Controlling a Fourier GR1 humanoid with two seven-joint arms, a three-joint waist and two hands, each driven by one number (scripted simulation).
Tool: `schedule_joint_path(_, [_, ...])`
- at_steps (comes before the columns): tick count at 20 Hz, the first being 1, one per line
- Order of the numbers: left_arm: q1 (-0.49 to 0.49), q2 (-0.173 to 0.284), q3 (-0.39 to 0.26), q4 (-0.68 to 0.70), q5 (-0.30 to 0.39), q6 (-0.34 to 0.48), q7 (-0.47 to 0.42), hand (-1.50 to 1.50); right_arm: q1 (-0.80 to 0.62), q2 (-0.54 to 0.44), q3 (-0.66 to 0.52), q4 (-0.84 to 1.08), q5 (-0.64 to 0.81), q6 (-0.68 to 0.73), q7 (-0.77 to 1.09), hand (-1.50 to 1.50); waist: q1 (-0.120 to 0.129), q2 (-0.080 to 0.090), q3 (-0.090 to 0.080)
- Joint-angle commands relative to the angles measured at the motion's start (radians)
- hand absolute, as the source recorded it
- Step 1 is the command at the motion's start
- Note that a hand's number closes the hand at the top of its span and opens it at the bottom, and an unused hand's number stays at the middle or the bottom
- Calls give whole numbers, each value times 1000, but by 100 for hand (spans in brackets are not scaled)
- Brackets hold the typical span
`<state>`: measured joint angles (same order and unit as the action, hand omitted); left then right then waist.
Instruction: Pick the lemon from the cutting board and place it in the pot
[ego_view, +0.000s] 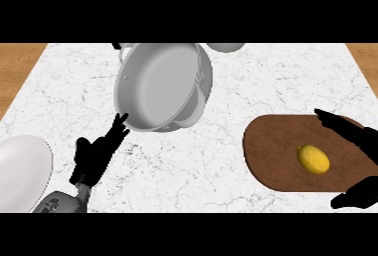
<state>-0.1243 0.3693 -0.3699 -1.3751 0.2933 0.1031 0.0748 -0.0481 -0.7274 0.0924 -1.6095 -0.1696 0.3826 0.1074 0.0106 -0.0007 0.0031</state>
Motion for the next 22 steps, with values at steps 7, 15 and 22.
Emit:
schedule_joint_path(7, [29, -41, 60, 47, -47, -62, -25, 0, -111, 78, -32, 399, 248, 46, -292, -150, -4, 3, -2])
schedule_joint_path(15, [60, -19, 132, -30, -51, -128, 38, 0, -85, 139, -75, 440, 257, 106, -396, -150, -6, 0, -3])
schedule_joint_path(22, [-69, -62, 162, 113, -82, -137, 42, 0, -131, 166, -134, 626, 170, 249, -534, -150, -9, 4, -2])
